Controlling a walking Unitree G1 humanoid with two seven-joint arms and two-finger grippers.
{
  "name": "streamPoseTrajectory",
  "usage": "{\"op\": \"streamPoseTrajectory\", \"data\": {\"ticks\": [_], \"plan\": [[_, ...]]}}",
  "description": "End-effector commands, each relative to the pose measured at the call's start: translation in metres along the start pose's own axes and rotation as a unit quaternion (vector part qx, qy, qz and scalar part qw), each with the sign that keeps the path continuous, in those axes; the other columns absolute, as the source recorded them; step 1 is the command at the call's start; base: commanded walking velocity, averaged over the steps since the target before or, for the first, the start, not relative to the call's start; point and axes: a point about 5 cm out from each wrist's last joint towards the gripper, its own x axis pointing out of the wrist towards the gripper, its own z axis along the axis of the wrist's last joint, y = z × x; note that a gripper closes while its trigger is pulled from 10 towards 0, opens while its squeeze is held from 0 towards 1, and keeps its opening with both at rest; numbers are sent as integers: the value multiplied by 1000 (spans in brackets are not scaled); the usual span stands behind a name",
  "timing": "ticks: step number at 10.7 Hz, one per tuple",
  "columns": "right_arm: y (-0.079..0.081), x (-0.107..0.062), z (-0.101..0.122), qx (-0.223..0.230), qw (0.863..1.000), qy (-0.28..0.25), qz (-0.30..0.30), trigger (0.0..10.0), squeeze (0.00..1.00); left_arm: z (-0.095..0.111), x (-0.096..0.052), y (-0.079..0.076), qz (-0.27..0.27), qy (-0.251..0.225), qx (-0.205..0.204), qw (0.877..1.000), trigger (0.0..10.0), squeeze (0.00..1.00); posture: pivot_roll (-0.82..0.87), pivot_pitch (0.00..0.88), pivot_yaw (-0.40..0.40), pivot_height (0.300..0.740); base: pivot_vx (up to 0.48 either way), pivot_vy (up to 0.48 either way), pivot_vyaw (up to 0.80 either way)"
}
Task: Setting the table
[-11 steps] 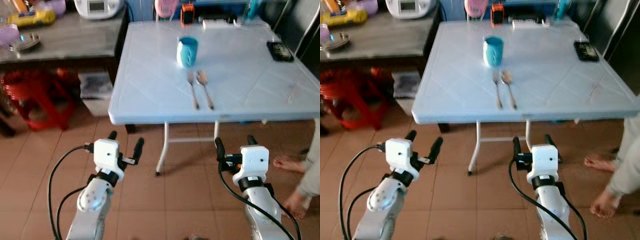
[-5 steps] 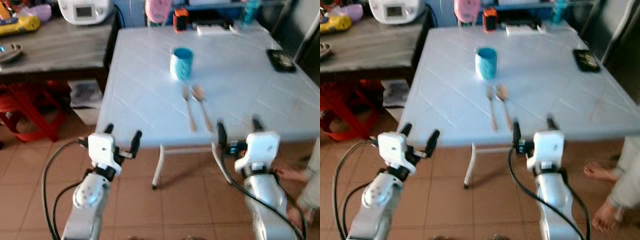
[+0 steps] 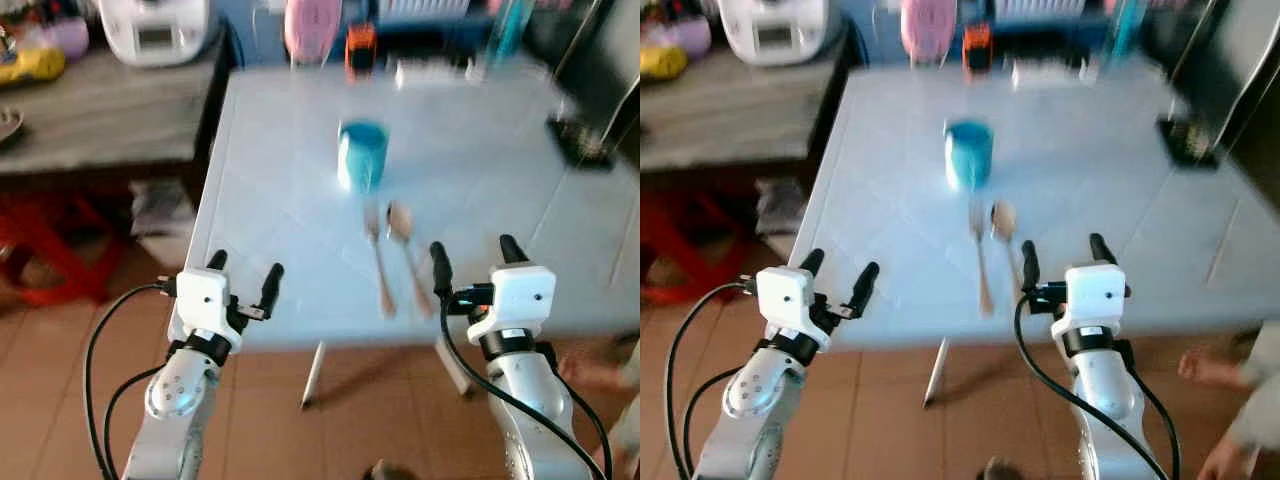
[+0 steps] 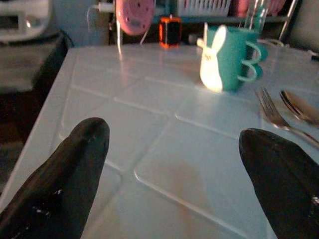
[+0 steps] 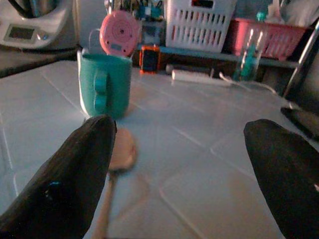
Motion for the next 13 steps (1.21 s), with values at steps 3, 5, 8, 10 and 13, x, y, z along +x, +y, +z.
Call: {"op": "streamPoseTrajectory", "data": {"ticks": [3,5,8,10,13], "plan": [[10,-3,-1,22,1000,13,16,10000,0,-10,-18,14,7,21,35,999,10000,0,-73,181,64,740,0,0,0],[13,2,0,35,999,15,27,10000,0,-14,-29,14,-19,17,26,999,10000,0,-68,194,62,740,0,0,0],[14,31,1,58,997,42,31,10000,0,-19,-40,13,-81,34,35,995,10000,0,-55,217,66,740,0,0,0],[21,40,-10,88,991,92,33,10000,0,-21,-47,11,-115,38,33,992,10000,0,-48,228,67,740,0,0,0],[43,47,-8,129,983,113,57,10000,0,-24,-51,9,-132,30,26,991,10000,0,-39,228,60,740,0,0,0]]}}
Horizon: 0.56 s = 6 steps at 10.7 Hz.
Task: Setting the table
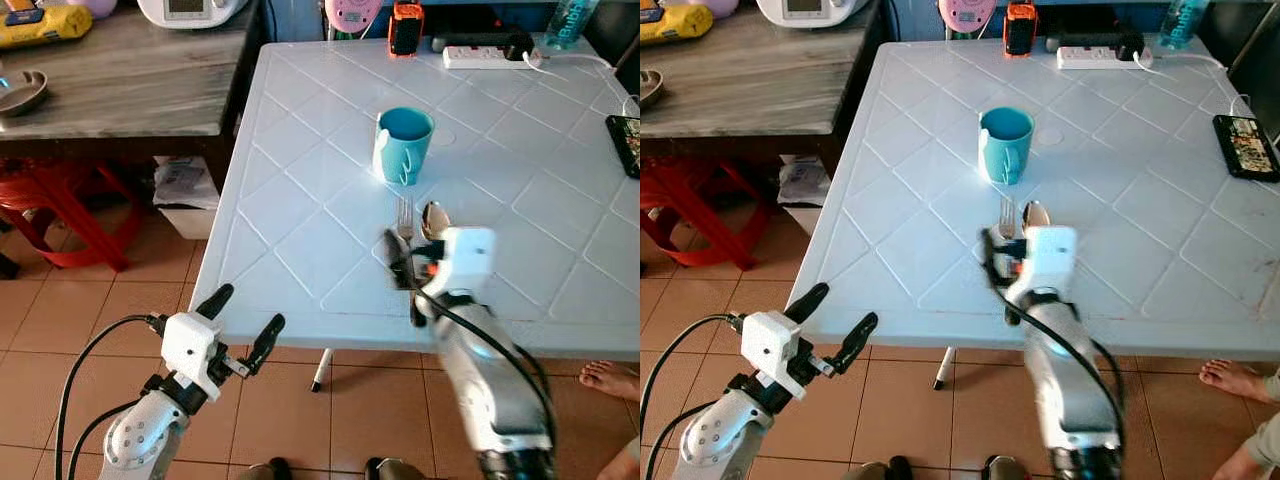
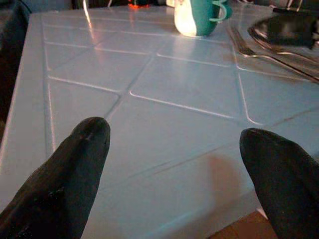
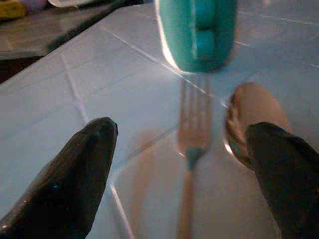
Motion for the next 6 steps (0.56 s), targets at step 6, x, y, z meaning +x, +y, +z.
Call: {"op": "streamPoseTrajectory", "data": {"ticks": [6], "plan": [[12,-9,-20,29,996,87,-3,10000,0,-11,-7,1,-31,-5,3,999,10000,0,-40,228,58,740,0,0,0]]}}
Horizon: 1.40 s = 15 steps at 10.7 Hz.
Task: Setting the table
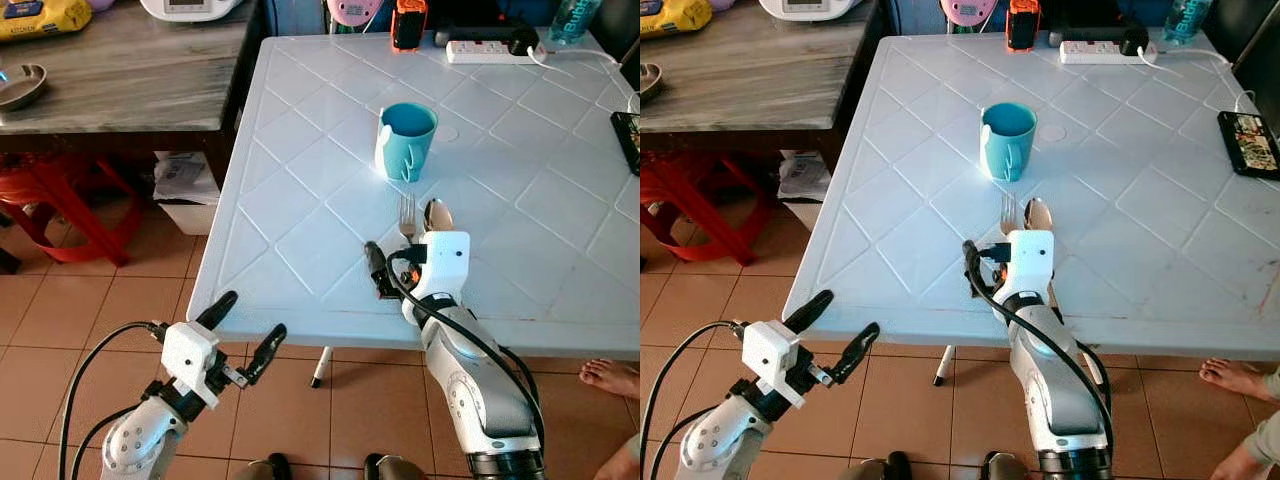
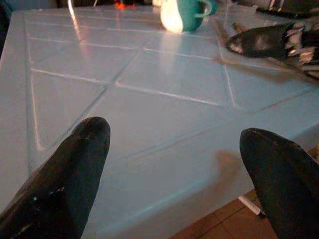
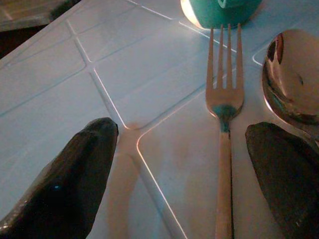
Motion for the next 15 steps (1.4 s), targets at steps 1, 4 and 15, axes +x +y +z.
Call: {"op": "streamPoseTrajectory", "data": {"ticks": [1,4,15], "plan": [[-4,-3,-13,8,999,38,-13,10000,0,-1,0,-1,-14,-4,-5,1000,10000,0,-40,229,58,740,0,0,0],[-15,-2,-18,9,997,61,-36,9451,0,1,0,-1,-37,-13,-12,999,10000,0,-43,227,57,740,0,0,0],[-51,-12,-46,-35,981,164,-97,0,0,19,8,-1,-50,-34,-11,998,10000,0,-43,212,59,740,0,0,0]]}}
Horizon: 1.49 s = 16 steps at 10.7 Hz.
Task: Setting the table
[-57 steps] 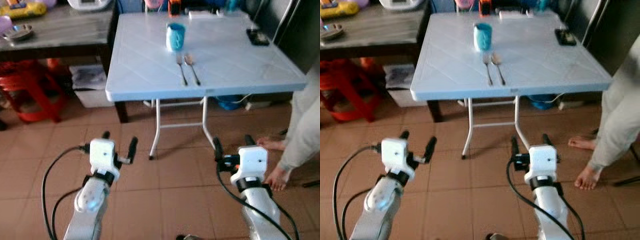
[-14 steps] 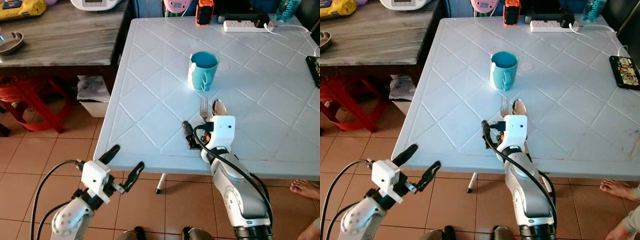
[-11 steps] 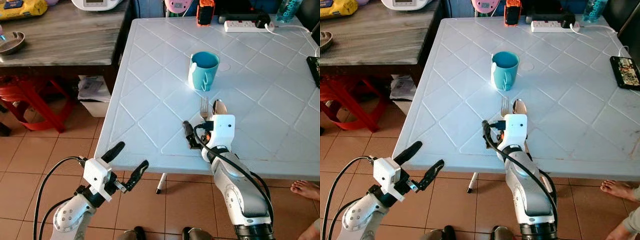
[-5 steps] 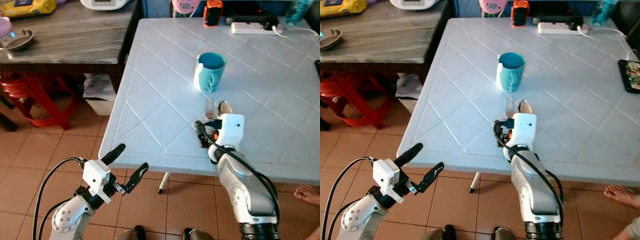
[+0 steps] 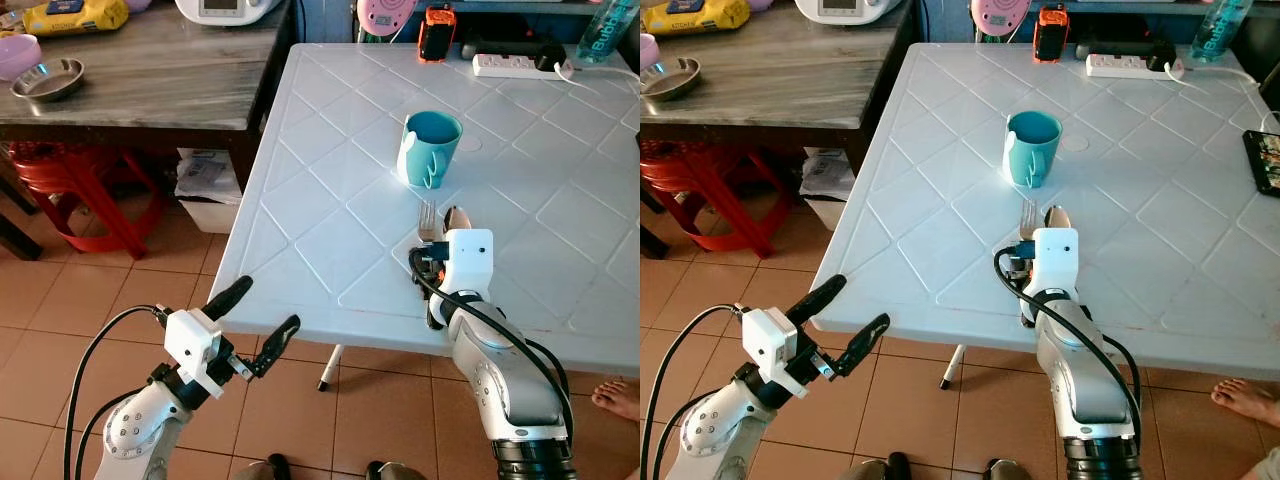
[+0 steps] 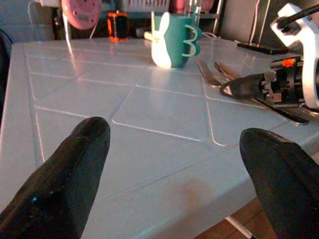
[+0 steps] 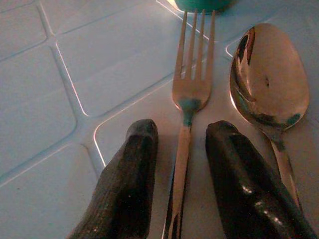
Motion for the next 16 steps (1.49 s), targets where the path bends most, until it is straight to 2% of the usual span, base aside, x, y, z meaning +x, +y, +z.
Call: {"op": "streamPoseTrajectory", "data": {"ticks": [1,6,9,12,14,16], "plan": [[-10,-6,-46,6,994,109,-24,0,0,5,0,-1,-1,-2,3,1000,10000,0,-39,214,60,740,0,0,0],[-20,-13,-57,14,991,121,-53,0,0,21,13,-9,-11,-12,1,1000,10000,0,-46,209,68,740,0,0,0],[-16,-6,-50,40,993,101,-52,0,0,23,14,-9,-20,-8,3,1000,10000,0,-49,204,74,740,0,0,0],[-6,1,-29,58,997,48,-31,0,0,21,19,3,16,-6,11,1000,10000,0,-45,193,73,740,0,0,0],[4,3,-7,69,997,-21,-1,0,0,12,21,24,64,-4,17,998,10000,0,-49,180,68,740,0,0,0],[16,3,20,82,992,-95,32,0,0,9,22,35,109,-5,27,994,10000,0,-52,167,68,740,0,0,0]]}}
